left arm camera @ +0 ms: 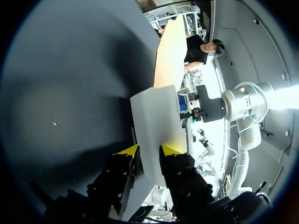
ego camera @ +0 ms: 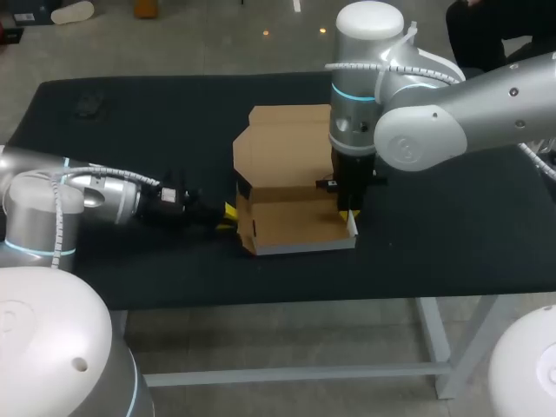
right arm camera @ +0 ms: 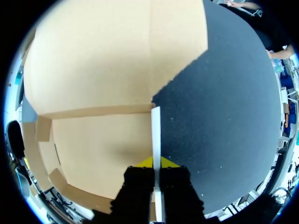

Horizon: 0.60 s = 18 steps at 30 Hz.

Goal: Assemble the packaging by folding the flat box into shape, placing the metal phone stand inside, and closing the box properly

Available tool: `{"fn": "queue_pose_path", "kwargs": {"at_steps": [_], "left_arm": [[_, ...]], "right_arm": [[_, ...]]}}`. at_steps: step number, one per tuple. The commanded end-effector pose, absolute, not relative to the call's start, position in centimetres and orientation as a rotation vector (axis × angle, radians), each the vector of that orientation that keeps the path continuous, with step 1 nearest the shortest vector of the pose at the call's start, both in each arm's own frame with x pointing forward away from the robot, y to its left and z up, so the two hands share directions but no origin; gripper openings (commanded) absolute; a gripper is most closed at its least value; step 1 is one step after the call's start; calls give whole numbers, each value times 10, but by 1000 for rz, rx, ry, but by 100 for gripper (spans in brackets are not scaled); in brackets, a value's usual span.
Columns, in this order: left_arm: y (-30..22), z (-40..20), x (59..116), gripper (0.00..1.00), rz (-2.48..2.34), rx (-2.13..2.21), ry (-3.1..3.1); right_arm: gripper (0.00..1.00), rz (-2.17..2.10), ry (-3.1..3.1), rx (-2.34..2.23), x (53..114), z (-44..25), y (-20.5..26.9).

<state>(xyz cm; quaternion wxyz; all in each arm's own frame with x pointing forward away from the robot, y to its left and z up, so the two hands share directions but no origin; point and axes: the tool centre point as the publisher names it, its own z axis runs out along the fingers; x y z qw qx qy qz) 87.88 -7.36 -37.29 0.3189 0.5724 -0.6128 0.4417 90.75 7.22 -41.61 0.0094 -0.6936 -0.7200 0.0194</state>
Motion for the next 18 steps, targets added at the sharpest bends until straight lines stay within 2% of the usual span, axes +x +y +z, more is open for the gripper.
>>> {"fn": "queue_pose_path", "kwargs": {"at_steps": [1,4,8,18], "left_arm": [[-78,-373,883,33,1154,1497,-1610],[-82,-372,885,33,1153,1496,-1608],[-86,-370,886,38,1151,1495,-1607],[-95,-368,888,37,1136,1514,-1616]], "right_arm": [[0,67,-2247,-2164,908,-415,73],[0,67,-2247,-2164,908,-415,73],[0,67,-2247,-2164,908,-415,73],[0,67,-2247,-2164,908,-415,73]]}}
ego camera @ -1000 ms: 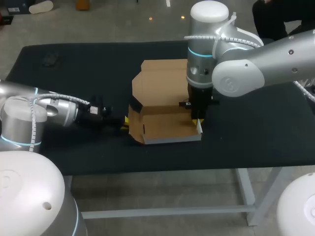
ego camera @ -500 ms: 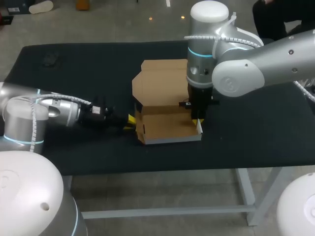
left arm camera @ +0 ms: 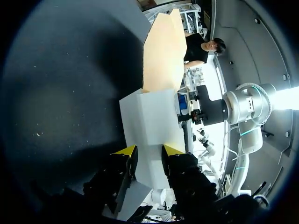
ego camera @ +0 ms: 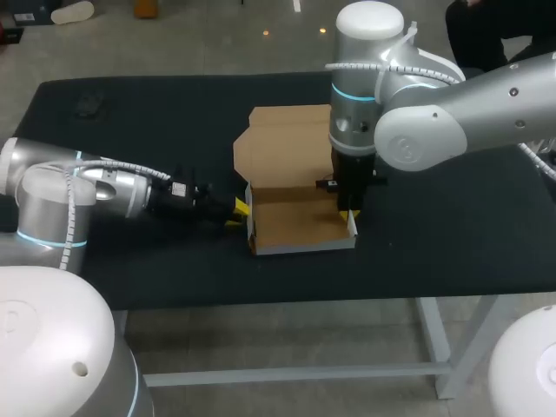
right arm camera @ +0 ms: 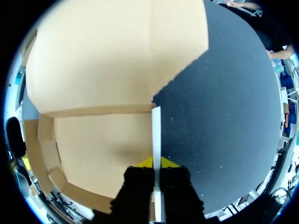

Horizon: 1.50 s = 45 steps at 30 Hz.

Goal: Assemble the packaging by folding the flat box into shape, placing the metal phone stand inside, and closing the box properly

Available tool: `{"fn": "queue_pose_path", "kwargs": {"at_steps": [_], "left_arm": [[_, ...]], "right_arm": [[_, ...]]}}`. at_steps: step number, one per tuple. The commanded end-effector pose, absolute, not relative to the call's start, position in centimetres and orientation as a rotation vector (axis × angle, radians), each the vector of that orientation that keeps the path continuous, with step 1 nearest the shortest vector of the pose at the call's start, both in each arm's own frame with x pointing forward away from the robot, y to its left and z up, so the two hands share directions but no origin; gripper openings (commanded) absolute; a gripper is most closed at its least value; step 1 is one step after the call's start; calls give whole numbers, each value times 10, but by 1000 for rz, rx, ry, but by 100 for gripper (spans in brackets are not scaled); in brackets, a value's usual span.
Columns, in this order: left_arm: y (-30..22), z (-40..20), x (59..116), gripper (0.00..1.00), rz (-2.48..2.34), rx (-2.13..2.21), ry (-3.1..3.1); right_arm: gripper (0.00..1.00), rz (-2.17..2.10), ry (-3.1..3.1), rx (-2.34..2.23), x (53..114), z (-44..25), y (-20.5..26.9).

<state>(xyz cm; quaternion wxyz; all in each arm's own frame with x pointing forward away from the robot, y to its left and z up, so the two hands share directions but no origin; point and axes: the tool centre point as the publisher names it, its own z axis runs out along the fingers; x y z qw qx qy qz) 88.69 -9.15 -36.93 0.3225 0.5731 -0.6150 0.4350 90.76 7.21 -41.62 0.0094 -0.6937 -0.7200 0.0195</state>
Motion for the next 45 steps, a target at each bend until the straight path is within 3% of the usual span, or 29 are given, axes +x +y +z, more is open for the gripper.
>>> {"fn": "queue_pose_path", "kwargs": {"at_steps": [1,11,21,45], "left_arm": [[-95,-368,888,37,1134,1517,-1618],[-106,-367,889,35,1081,1579,-1670],[-110,-367,891,43,1007,1654,-1715],[-117,-371,895,47,807,1842,-1802]], "right_arm": [[0,67,-2247,-2164,908,-415,73],[0,67,-2247,-2164,908,-415,73],[0,67,-2247,-2164,908,-415,73],[0,67,-2247,-2164,908,-415,73]]}}
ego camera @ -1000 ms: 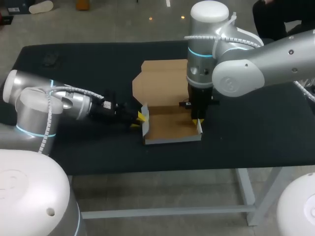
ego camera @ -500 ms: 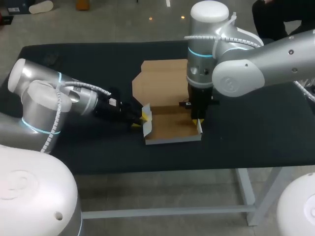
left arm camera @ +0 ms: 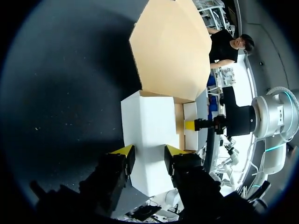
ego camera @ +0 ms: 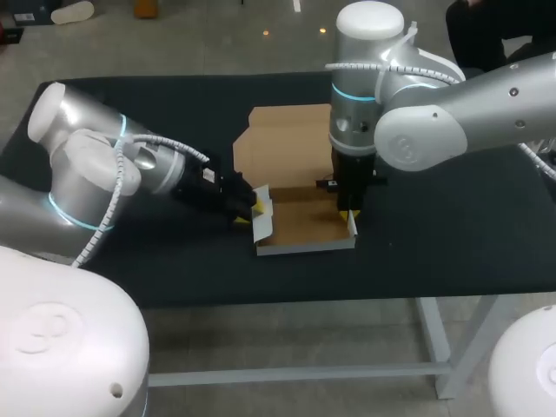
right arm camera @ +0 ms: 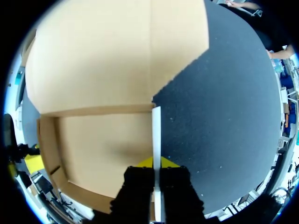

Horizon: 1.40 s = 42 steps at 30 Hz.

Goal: Assemble the packaging by folding the flat box into shape, placing the metal phone stand inside, and closing the box properly

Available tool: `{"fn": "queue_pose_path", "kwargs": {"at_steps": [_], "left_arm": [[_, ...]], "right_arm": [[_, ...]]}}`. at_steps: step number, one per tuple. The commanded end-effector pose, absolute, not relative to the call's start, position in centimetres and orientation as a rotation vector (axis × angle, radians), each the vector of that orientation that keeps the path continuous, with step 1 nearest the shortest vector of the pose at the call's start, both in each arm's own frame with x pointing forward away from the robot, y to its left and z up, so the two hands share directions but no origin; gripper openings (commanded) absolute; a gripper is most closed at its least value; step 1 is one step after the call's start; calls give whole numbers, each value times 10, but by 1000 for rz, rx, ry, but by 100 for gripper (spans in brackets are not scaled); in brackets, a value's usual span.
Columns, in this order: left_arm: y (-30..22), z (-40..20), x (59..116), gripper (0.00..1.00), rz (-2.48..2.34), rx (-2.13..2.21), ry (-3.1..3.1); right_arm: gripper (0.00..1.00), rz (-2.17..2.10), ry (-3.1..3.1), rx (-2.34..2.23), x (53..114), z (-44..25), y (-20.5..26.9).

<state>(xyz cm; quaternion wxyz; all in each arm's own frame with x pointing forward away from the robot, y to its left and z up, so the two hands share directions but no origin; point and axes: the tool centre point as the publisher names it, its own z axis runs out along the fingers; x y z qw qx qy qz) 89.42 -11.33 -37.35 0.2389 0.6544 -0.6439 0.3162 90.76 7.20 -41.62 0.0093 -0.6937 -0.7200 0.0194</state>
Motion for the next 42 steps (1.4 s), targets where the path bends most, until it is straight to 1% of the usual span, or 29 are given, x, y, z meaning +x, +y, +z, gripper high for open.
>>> {"fn": "queue_pose_path", "kwargs": {"at_steps": [1,9,18,25,32,42], "left_arm": [[-117,-371,895,47,798,1844,-1806],[-115,-372,894,49,724,1885,-1852],[-114,-377,891,47,663,1928,-1898],[-116,-378,890,43,610,1975,-1942],[-120,-381,887,43,532,2019,-1989],[-120,-386,887,38,417,2127,-2040]], "right_arm": [[0,67,-2247,-2164,908,-415,73],[0,67,-2247,-2164,908,-415,73],[0,67,-2247,-2164,908,-415,73],[0,67,-2247,-2164,908,-415,73],[0,67,-2247,-2164,908,-415,73],[0,67,-2247,-2164,908,-415,73]]}}
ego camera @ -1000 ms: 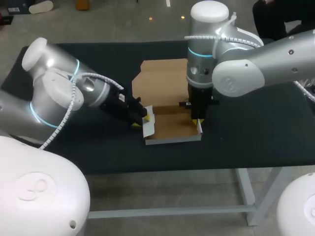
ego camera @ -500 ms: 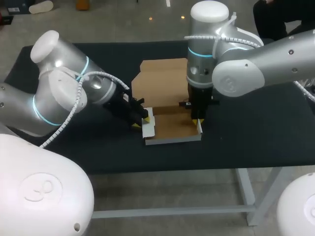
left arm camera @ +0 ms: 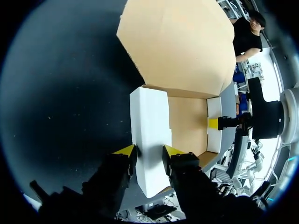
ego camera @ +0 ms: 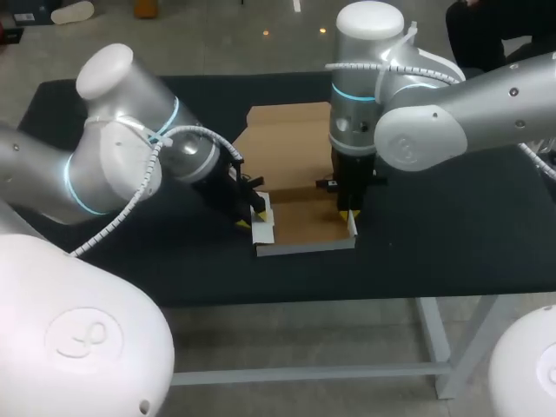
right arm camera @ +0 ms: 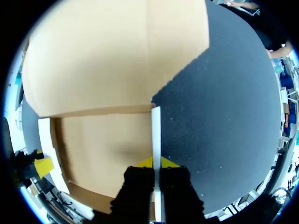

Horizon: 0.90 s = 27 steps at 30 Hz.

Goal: Assemble the packaging by folding the flat box into shape, placing the metal phone stand inside, and closing the box properly

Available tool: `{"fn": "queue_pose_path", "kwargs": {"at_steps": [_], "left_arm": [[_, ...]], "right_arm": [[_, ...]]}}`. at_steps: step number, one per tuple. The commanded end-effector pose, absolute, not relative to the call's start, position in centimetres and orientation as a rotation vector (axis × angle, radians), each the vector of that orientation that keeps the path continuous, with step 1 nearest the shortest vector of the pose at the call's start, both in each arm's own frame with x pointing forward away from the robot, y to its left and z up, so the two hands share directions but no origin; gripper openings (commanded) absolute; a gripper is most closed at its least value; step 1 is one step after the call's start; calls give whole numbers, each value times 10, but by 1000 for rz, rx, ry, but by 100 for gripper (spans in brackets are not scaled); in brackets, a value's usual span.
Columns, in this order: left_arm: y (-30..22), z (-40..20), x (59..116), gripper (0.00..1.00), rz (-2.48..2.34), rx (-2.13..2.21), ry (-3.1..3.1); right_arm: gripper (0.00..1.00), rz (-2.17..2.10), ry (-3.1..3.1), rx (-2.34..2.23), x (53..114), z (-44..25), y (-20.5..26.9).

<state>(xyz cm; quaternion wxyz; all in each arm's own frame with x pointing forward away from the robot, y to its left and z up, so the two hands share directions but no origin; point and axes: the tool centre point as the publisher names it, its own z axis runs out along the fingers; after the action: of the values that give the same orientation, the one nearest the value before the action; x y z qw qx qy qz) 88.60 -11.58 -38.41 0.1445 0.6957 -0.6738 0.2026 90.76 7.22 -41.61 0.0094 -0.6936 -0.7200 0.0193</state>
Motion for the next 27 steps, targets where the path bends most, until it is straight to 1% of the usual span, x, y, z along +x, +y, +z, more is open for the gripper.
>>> {"fn": "queue_pose_path", "kwargs": {"at_steps": [1,7,15,20,25,27], "left_arm": [[-120,-387,887,38,405,2142,-2049],[-118,-390,887,32,347,2219,-2088],[-115,-396,889,31,252,2275,-2109],[-114,-398,891,27,220,2307,-2107],[-112,-400,892,21,186,2334,-2112],[-111,-401,893,20,165,2351,-2115]], "right_arm": [[0,67,-2247,-2164,908,-415,73],[0,67,-2247,-2164,908,-415,73],[0,67,-2247,-2164,908,-415,73],[0,67,-2247,-2164,908,-415,73],[0,67,-2247,-2164,908,-415,73],[0,67,-2247,-2164,908,-415,73]]}}
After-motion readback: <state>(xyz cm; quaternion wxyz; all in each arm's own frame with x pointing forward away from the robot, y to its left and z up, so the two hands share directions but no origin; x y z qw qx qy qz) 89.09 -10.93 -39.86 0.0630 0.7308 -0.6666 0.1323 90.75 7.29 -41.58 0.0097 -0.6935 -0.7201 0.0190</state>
